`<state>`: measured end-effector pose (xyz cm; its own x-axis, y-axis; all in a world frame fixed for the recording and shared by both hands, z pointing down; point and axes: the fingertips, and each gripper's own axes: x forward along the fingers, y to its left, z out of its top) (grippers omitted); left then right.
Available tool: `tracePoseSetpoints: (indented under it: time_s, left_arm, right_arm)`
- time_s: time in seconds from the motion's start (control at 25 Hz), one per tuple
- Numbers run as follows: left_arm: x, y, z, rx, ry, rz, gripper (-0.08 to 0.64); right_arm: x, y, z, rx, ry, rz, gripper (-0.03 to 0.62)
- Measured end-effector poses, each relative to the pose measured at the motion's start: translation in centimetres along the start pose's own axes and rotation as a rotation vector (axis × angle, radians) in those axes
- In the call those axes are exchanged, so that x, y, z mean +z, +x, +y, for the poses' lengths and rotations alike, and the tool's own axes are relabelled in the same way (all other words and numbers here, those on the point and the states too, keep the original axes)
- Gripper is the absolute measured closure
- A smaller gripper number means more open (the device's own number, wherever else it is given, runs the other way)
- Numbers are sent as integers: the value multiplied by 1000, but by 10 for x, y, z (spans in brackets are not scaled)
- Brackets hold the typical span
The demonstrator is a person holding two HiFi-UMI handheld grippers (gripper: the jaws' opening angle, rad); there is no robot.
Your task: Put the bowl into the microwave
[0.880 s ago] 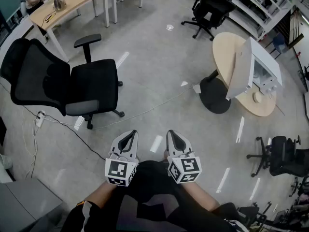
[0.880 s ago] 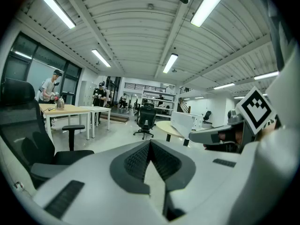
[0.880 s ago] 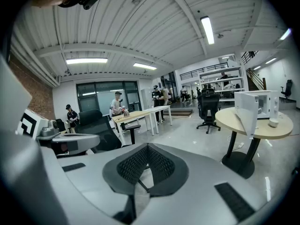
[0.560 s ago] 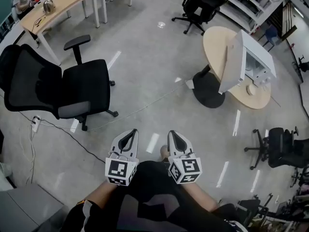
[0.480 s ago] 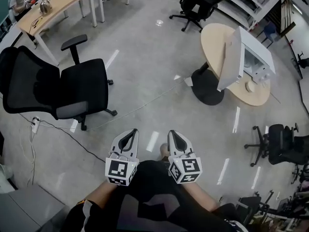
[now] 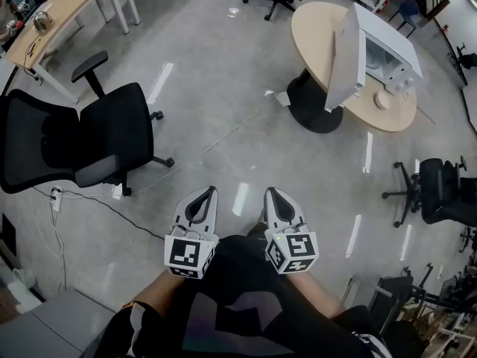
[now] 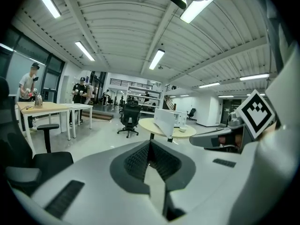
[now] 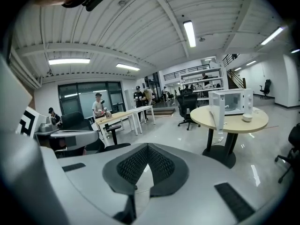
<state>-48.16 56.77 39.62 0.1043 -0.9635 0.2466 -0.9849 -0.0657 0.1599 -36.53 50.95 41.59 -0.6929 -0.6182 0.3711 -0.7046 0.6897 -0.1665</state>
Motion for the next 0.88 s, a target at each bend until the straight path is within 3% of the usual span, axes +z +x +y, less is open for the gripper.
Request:
tracePoseSetpoints:
  time_s: [0.88]
  left_arm:
    - [35, 133, -121, -87, 94, 53, 514]
  right_arm:
    - [39, -19, -168, -59, 77, -63, 577]
